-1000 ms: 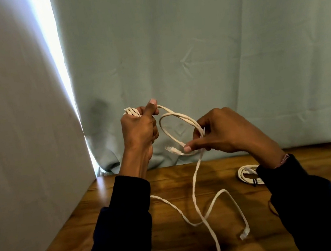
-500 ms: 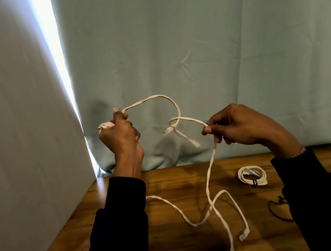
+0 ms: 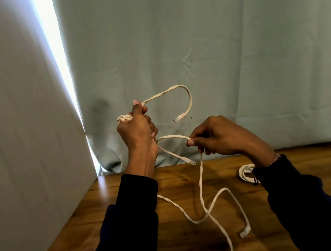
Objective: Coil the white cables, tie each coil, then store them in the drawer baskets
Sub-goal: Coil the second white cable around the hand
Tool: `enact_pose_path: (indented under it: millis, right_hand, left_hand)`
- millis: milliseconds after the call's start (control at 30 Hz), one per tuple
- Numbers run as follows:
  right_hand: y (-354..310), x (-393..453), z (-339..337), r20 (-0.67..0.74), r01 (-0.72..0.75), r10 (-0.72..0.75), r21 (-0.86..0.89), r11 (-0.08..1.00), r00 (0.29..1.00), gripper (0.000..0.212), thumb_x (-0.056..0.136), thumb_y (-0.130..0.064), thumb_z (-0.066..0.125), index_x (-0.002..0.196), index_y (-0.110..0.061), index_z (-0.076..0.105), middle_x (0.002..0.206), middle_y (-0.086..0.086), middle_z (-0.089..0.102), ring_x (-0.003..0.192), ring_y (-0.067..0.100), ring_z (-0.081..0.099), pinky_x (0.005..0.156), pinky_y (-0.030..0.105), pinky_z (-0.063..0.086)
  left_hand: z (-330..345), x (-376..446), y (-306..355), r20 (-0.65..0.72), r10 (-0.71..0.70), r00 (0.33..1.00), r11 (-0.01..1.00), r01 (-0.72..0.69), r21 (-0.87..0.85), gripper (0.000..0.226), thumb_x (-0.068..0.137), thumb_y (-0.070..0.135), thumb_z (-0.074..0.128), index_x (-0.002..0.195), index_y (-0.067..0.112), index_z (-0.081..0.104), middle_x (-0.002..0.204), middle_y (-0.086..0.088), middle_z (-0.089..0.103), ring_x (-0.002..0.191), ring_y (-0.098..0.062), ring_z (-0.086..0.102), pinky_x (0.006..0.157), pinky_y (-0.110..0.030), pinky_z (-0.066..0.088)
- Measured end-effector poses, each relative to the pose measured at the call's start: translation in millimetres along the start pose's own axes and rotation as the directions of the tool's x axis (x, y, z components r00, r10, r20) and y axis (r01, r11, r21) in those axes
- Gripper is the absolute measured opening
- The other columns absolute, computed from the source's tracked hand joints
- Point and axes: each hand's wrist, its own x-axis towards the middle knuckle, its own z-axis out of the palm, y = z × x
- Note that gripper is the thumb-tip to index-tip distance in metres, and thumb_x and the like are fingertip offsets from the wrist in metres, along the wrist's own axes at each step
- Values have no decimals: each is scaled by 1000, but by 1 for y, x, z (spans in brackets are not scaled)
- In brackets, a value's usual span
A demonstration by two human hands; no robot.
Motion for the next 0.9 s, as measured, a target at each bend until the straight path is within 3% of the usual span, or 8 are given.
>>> enact_pose_path:
  millis: [200, 400, 600, 733, 833, 900]
  right_hand:
    - [19, 5, 4, 9, -94, 94, -26, 995, 996, 21, 93, -31, 67, 106, -18, 78, 73, -7, 74, 56, 2, 66, 57, 9, 44]
    - [39, 9, 16, 77, -186, 188, -30, 982, 979, 20, 92, -33, 69, 101, -18, 80, 74, -6, 76, 63, 6, 69, 63, 16, 53]
    - [42, 11, 34, 123, -198, 211, -108, 974, 970, 22, 93, -35, 68, 94, -16, 81, 73, -4, 75, 61, 5, 63, 65, 18, 47]
    - [33, 11, 27, 141, -218, 240, -155, 964, 960, 25, 97, -32, 63, 107, -14, 77, 83, -1, 76, 66, 7, 69, 69, 19, 51]
    - [12, 4, -1, 25, -217, 227, -218, 952, 974, 26, 96, -38, 63, 106, -17, 75, 82, -2, 76, 70, 8, 69, 76, 30, 57]
    - [-3, -6, -22, -194, -177, 127, -270, 946, 973, 29, 92, -47, 65, 91, -21, 77, 72, -6, 72, 67, 9, 65, 73, 37, 58]
  left_hand:
    - [-3, 5, 6, 39, -13, 999, 997, 16, -74, 31, 101, 27, 57, 77, 8, 59, 43, 4, 35, 33, -9, 27, 37, -21, 21]
    - [-1, 0, 8, 122, -18, 992, 994, 31, -109, 33, 101, 29, 58, 74, 9, 57, 43, 3, 34, 33, -9, 26, 36, -21, 21]
    - [1, -4, 7, 215, -57, 975, 990, 82, -112, 33, 101, 29, 56, 75, 9, 57, 43, 4, 32, 31, -8, 25, 35, -19, 22]
    - [0, -2, 5, 246, -94, 965, 987, 123, -103, 33, 102, 29, 56, 75, 10, 57, 42, 4, 33, 30, -7, 25, 33, -18, 23]
    - [0, -2, 5, 253, -116, 960, 986, 143, -88, 34, 102, 29, 55, 74, 10, 57, 42, 4, 34, 30, -7, 26, 33, -17, 23]
    - [-1, -2, 5, 266, -132, 955, 985, 157, -76, 35, 102, 29, 55, 73, 10, 57, 42, 3, 34, 30, -7, 26, 33, -17, 24]
